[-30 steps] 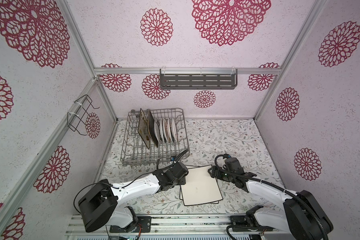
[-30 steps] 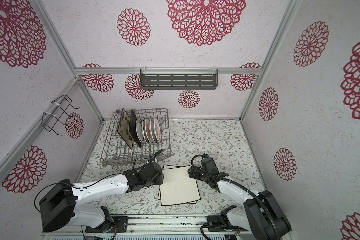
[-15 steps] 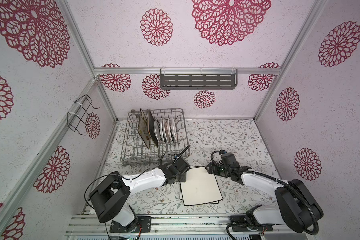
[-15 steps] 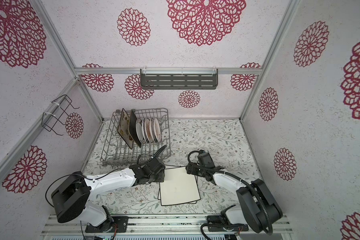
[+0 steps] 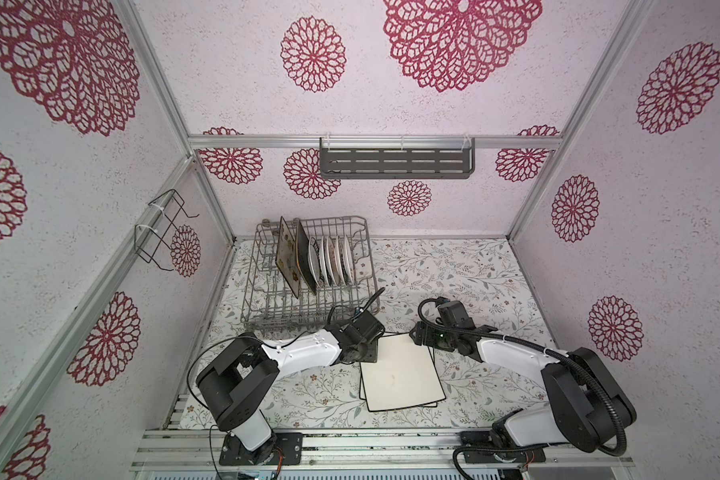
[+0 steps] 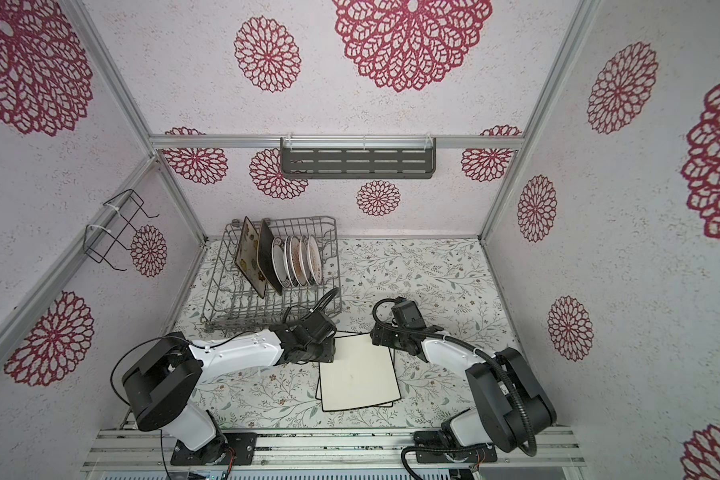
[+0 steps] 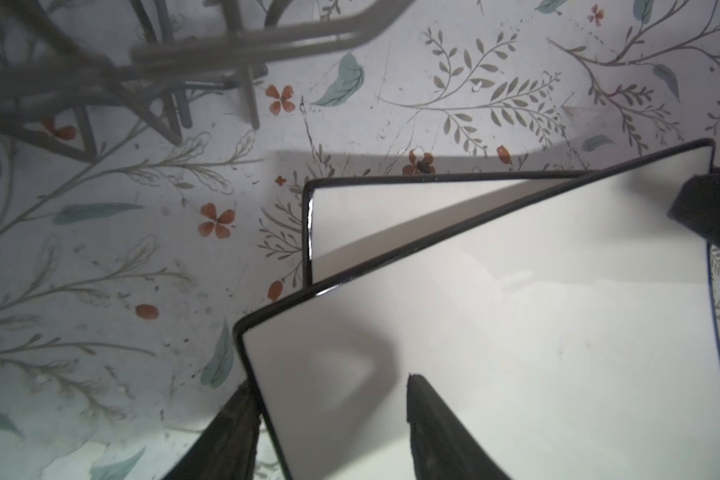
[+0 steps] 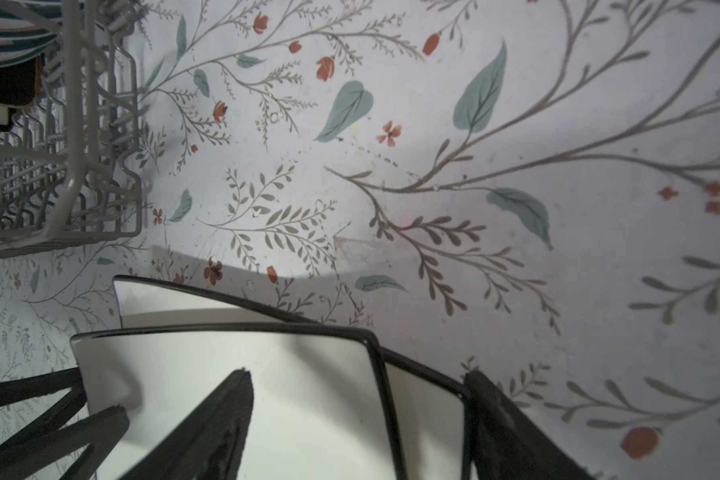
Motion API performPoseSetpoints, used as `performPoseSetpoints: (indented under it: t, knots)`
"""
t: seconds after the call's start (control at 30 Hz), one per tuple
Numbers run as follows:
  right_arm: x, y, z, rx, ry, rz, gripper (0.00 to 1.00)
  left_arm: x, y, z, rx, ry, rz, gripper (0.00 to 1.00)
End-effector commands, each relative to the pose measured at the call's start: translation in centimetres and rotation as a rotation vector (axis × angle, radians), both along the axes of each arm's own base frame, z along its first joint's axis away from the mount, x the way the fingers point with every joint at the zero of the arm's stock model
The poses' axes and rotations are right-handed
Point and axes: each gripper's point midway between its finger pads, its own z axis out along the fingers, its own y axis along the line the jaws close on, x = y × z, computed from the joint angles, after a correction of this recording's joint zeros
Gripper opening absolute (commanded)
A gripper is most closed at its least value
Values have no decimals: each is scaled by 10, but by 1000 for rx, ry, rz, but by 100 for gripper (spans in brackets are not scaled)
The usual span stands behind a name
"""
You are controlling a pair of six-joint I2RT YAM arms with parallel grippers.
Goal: Unload the plates from the dish rack
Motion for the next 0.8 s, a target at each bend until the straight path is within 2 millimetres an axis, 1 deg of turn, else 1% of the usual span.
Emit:
performPoseSetpoints:
  t: [0.0, 0.2, 0.5, 0.7, 0.77]
  knots:
    - [13, 15, 17, 32, -52, 39, 82, 9, -10, 2, -26, -9, -16, 58]
    - [20, 22, 19, 44, -55, 58, 82, 14, -17, -2, -28, 4, -32, 58]
    - [33, 34, 28, 66, -69, 79, 82, 25, -15, -3, -22, 7, -29, 57]
    - [38, 38, 31, 76, -72, 83, 81, 24, -18, -5, -37, 31, -51, 57]
    - [38, 39, 31, 77, -65, 83, 81, 22, -17, -4, -34, 37, -49, 57]
